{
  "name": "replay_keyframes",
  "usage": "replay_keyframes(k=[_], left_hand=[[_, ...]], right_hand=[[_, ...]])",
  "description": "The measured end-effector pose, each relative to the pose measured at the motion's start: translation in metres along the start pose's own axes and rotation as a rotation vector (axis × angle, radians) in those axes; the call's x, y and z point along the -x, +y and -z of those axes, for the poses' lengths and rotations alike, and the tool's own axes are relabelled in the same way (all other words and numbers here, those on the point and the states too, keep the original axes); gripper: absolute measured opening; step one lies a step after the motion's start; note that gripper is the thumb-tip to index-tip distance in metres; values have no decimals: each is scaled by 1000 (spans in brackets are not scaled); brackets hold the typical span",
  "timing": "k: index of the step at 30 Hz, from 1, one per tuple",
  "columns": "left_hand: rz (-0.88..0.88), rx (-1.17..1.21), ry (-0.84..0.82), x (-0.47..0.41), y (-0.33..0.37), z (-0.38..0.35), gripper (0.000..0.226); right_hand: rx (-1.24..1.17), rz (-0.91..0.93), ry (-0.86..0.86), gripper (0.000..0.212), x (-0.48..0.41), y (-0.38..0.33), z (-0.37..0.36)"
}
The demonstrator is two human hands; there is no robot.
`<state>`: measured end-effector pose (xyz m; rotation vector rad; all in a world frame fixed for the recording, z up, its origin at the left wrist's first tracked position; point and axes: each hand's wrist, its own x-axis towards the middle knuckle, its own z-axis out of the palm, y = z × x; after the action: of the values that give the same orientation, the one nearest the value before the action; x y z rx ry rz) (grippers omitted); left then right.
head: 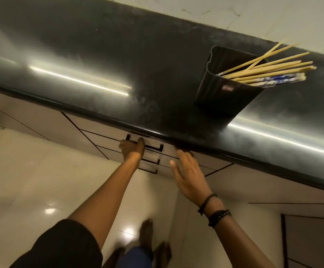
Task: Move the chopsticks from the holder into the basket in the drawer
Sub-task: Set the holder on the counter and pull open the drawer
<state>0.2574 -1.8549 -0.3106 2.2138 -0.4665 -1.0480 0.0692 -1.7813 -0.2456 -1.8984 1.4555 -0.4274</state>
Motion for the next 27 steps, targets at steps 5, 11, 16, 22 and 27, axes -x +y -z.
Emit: replay_keyframes(k=[5, 11, 16, 22, 27], left_hand=[[-267, 25, 63, -30, -22, -13, 40], [-435, 92, 53, -44, -37, -13, 38], [-456, 66, 87, -38, -59, -7, 46], [-541, 29, 70, -20, -95, 17, 39], [-728, -220, 75, -3, -140, 58, 48]], right_hand=[[147, 81, 65, 29, -17, 15, -21], [249, 284, 270, 25, -17, 22, -34], [372, 351, 543, 38, -3, 16, -38], [402, 223, 560, 36, 16, 13, -30], [363, 217, 456, 31, 40, 6, -40]])
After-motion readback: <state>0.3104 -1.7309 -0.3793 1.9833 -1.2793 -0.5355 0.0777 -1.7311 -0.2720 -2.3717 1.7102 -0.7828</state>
